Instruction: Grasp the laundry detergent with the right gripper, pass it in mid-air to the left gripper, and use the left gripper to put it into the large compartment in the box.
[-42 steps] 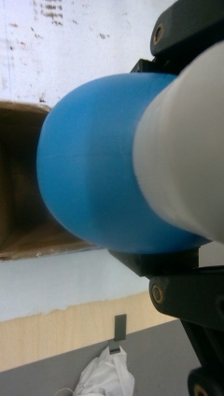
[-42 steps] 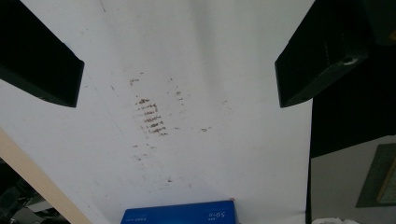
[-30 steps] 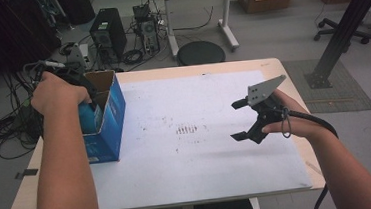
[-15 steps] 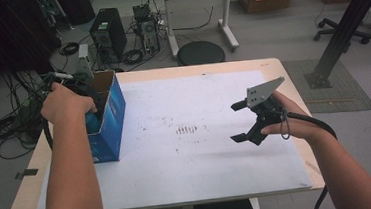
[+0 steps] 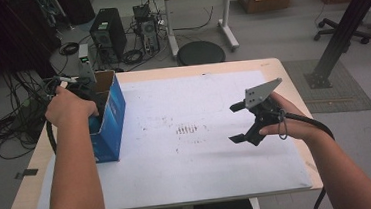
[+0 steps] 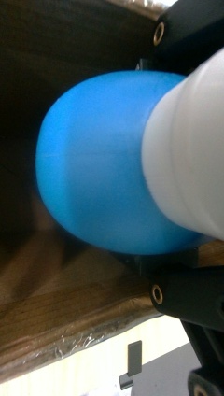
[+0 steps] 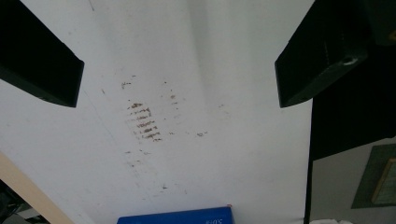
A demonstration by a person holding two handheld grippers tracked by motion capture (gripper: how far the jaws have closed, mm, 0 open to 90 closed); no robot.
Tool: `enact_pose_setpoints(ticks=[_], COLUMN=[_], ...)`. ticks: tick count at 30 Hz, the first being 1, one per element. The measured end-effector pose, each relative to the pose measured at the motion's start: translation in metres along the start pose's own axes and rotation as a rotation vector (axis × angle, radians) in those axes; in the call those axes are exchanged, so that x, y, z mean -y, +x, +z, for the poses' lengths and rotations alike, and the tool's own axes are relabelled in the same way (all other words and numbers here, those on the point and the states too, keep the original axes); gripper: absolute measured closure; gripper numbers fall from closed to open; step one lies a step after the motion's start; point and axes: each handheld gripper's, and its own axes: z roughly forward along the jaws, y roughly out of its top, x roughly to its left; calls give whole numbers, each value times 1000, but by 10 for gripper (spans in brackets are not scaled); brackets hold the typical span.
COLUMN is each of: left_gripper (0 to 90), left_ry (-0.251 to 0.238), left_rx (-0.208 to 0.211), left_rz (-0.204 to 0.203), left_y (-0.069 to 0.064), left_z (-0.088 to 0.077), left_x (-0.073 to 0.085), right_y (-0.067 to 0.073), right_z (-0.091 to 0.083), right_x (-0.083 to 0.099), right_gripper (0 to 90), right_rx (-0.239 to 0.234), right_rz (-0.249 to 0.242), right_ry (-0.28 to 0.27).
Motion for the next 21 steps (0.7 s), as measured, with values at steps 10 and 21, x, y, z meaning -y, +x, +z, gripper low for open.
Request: enact_pose_setpoints(ticks=[10,21], left_gripper=[386,384], left_ry=[0,-10], left_rx=[5,2], left_rz=[3,-8], left_y=[2,2], left_z=[4,5], left_x=[2,4], right_y=[2,4], right_z=[-3,-7], right_x=[-2,-4], right_gripper=[13,13], right_rx=[6,11], right_rz=[-6,-7], right_ry=[-3,-8])
